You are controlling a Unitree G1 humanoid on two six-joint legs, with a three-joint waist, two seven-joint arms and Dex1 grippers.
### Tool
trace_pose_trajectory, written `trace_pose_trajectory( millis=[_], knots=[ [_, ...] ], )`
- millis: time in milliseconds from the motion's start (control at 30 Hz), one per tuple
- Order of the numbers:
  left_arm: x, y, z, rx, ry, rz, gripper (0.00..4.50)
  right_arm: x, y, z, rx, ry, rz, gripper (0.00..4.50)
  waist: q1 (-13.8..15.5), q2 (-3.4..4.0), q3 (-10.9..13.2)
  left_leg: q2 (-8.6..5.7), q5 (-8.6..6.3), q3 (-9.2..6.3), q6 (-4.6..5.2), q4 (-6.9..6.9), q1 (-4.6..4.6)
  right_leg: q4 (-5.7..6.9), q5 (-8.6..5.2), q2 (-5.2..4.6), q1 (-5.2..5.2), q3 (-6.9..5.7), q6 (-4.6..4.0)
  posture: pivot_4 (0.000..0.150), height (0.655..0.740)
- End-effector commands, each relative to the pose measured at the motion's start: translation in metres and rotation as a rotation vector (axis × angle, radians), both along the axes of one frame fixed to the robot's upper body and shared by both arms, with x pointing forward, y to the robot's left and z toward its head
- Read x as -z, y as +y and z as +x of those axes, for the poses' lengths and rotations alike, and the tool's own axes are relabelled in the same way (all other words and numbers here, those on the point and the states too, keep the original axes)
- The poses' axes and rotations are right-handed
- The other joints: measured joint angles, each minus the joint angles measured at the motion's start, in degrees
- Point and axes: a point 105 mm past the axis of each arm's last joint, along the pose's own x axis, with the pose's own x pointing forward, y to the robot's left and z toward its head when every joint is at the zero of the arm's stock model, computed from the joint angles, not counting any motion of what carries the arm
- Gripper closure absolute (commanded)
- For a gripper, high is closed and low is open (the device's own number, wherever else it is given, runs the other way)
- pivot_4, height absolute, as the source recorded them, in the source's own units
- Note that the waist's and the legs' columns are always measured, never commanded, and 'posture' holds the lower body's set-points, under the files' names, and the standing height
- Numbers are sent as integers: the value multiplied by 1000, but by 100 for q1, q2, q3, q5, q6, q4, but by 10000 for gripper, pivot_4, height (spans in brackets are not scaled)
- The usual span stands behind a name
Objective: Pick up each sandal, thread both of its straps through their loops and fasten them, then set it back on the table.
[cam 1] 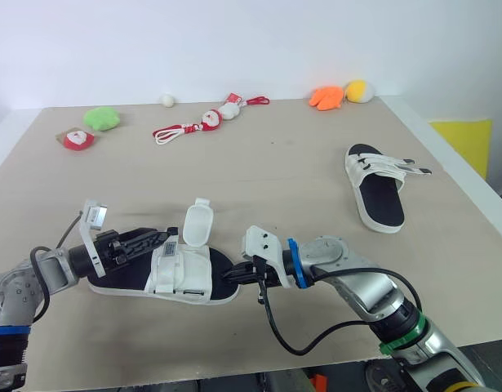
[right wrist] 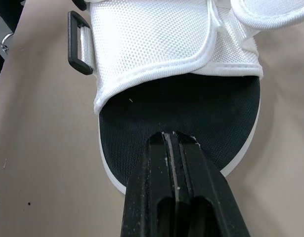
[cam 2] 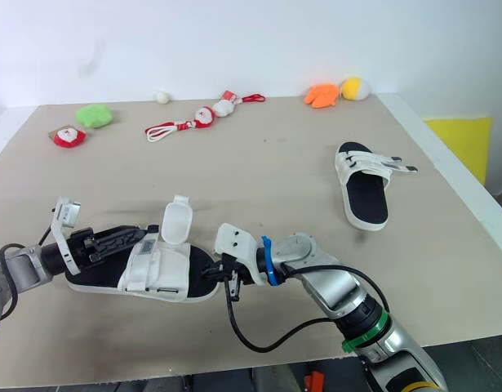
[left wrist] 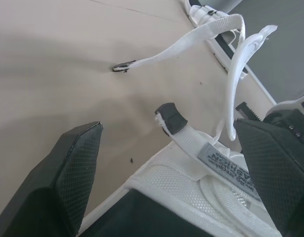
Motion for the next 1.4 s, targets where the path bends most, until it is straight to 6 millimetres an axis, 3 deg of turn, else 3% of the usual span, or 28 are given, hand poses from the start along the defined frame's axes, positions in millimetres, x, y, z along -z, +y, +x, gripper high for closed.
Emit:
trace_pose_trajectory(
  millis=[33, 167, 367, 600, 733, 1067, 1267, 1400],
  knots=[
    [-11, 17, -2, -56, -31, 14, 702, 18, -16, 9, 91, 32, -86, 45000, 0, -3, 2, 0, 0, 0, 0, 0, 0, 0, 0, 0, -1, 0, 0, 1500, 7400],
    [-4, 27, -6, -93, -7, 11, 702, 16, -23, 18, 132, 12, -91, 45000, 1, -12, 6, 0, 0, 0, 0, -1, -3, 0, 0, 0, -5, 0, 0, 1500, 7400],
    [-18, 25, 3, -108, -44, -35, 702, 7, -29, 36, 179, -28, -86, 45000, 9, -29, 19, -4, 12, 0, -12, 2, -7, -1, 2, -4, -4, 1, 1, 1500, 7400],
    [-50, 19, 21, -87, -79, -110, 702, -26, -12, 23, 113, 5, 82, 45000, 46, -43, 25, -12, 14, -12, -12, 2, -69, -1, 18, -4, -44, -1, 30, 1500, 7400],
    [-57, 8, 22, -40, -80, -115, 702, -38, -10, 20, 107, 12, 107, 45000, 41, -38, 28, -14, 9, -21, -17, 2, -113, -1, 12, -4, -77, -2, 35, 1500, 7400],
    [-59, -15, 27, 43, 12, -131, 702, -27, -2, 13, 109, 78, 81, 45000, 50, -38, 31, -18, -1, -47, -13, 0, -123, -1, 1, -4, -77, -23, 32, 1500, 7400],
    [-60, -13, 31, 19, -211, 58, 702, -25, 9, 3, 88, 164, 119, 45000, 46, -36, 32, -17, 4, -57, -20, 0, -120, 2, 4, -3, -76, -32, 27, 1500, 7400],
    [-46, -15, 32, 61, -305, 224, 702, -23, 13, 3, 94, 187, 126, 45000, 52, -34, 33, -17, 10, -63, -29, 0, -122, 3, 6, -4, -74, -39, 23, 1500, 7400]
  ],
)
